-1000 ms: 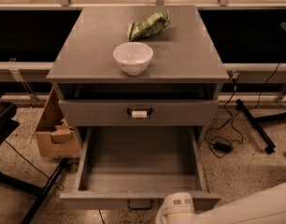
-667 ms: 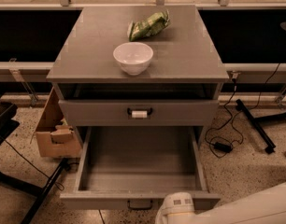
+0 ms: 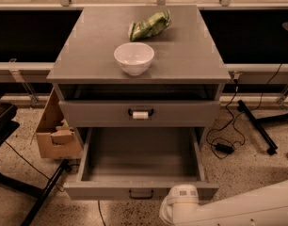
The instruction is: Close middle drawer
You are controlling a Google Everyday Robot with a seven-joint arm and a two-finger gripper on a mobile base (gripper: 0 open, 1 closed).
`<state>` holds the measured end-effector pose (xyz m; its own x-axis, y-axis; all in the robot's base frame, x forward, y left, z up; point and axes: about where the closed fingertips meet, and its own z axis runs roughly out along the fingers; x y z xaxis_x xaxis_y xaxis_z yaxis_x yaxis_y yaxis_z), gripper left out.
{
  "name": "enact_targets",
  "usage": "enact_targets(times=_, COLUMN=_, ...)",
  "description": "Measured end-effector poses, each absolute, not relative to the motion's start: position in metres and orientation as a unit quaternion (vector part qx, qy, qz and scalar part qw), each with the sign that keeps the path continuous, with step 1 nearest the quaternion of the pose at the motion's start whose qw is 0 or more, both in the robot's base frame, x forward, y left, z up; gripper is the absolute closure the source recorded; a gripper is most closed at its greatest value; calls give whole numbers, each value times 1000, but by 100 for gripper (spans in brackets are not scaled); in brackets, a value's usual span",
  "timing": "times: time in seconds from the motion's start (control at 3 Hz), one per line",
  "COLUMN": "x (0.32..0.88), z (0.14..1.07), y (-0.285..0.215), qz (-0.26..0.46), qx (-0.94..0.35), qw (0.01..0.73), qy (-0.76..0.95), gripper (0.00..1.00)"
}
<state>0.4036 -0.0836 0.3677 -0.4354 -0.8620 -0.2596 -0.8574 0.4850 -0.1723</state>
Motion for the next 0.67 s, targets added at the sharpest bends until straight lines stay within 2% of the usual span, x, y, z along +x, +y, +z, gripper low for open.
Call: enact_targets(times=0.67, x=472, z=384, y=-105, qz=-42, qx=-531, qw=177, qy=828, gripper=100)
